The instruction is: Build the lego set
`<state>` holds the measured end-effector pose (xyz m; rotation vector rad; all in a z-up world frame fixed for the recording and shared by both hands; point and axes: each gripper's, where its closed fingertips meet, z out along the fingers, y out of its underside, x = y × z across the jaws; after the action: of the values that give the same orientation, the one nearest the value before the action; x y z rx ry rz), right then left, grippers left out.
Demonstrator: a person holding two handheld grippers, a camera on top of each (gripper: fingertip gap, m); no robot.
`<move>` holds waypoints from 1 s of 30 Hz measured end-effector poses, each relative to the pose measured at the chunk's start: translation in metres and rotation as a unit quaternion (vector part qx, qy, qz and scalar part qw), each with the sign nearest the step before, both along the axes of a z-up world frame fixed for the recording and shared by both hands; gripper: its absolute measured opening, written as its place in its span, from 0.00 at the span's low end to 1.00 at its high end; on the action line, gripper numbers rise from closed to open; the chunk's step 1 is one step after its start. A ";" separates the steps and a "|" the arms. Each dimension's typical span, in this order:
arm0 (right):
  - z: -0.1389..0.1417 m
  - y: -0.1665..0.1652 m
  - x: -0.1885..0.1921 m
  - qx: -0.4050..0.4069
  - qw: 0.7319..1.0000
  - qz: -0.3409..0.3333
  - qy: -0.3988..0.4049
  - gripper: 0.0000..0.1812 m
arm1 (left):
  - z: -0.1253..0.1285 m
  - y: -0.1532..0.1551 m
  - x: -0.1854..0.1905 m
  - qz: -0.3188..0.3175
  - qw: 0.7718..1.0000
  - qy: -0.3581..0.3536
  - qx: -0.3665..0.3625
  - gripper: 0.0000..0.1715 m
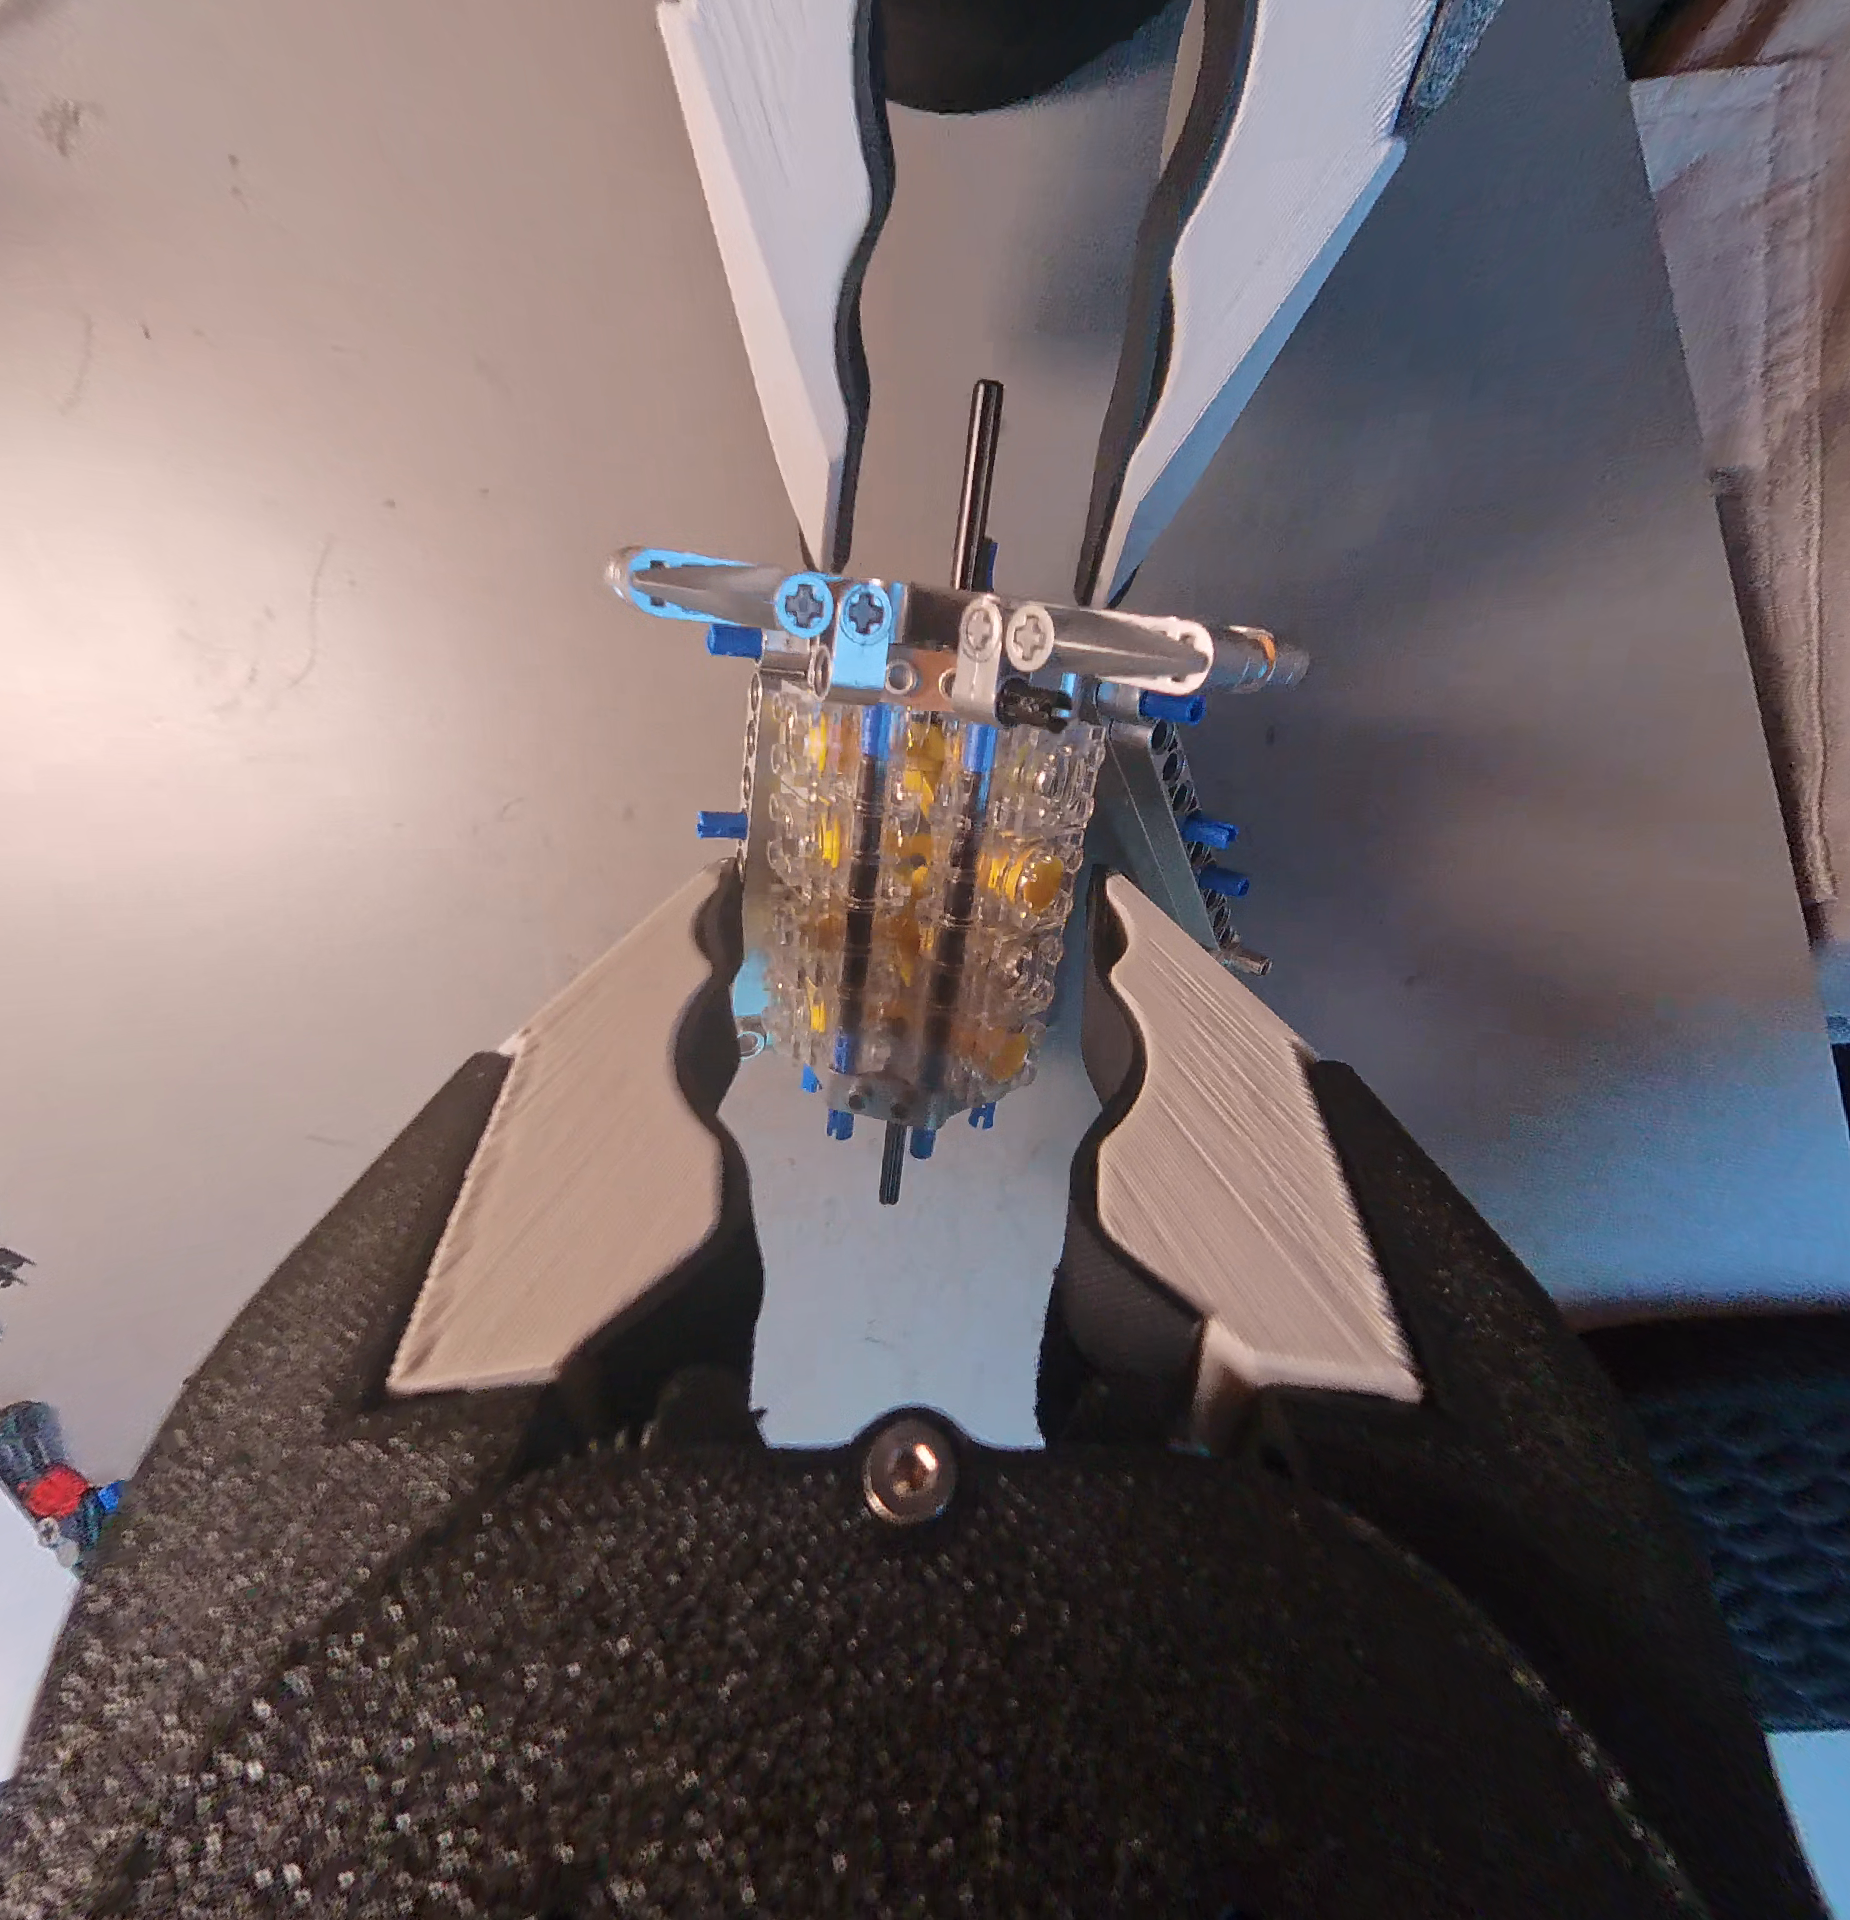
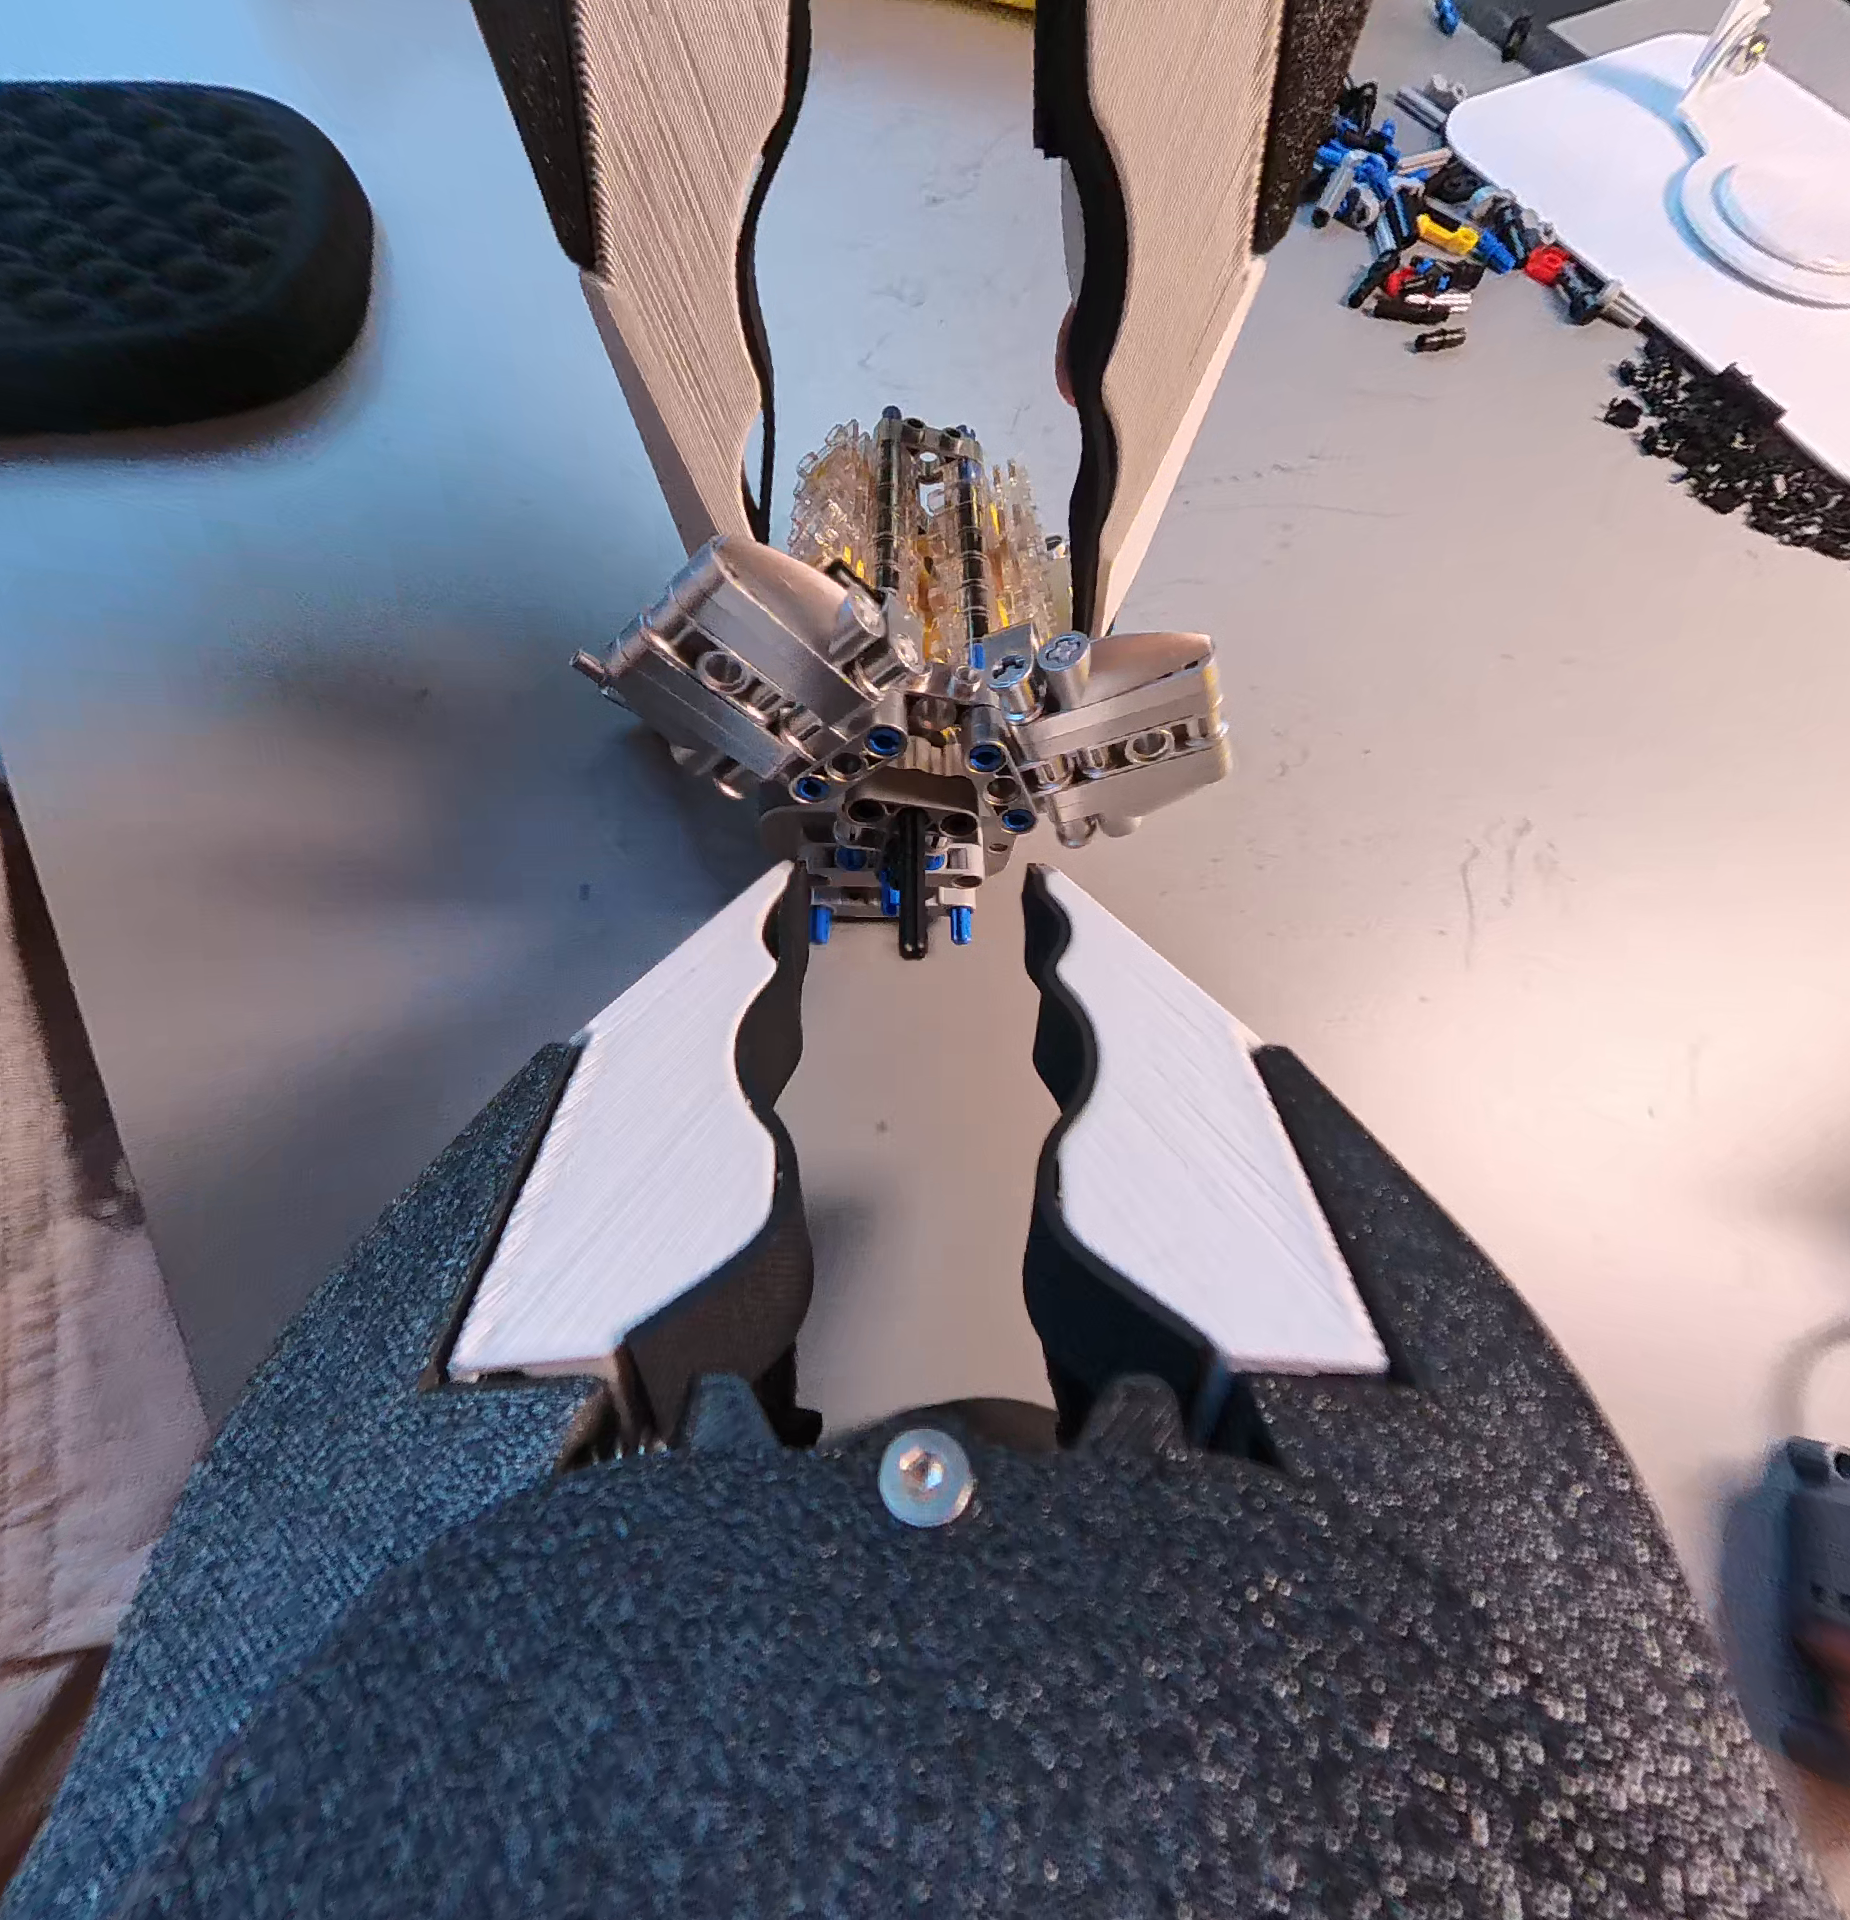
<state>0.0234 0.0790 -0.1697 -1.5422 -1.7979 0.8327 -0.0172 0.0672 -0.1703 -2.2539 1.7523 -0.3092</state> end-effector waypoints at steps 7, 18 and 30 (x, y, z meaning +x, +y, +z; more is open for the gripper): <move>-0.005 0.000 -0.003 0.023 1.000 0.006 -0.003 0.21 | -0.004 0.002 0.000 -0.007 1.000 0.015 -0.004 0.37; -0.009 0.001 -0.008 0.010 1.000 0.026 -0.012 0.16 | 0.004 0.009 -0.009 0.028 0.993 0.039 0.112 0.26; -0.005 0.004 -0.002 0.028 0.998 0.057 -0.004 0.17 | 0.011 -0.002 -0.005 0.027 0.984 0.052 0.167 0.14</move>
<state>0.0213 0.0825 -0.1748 -1.4217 -1.9138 0.8230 -0.0221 0.0655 -0.1595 -2.1001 1.6453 0.1099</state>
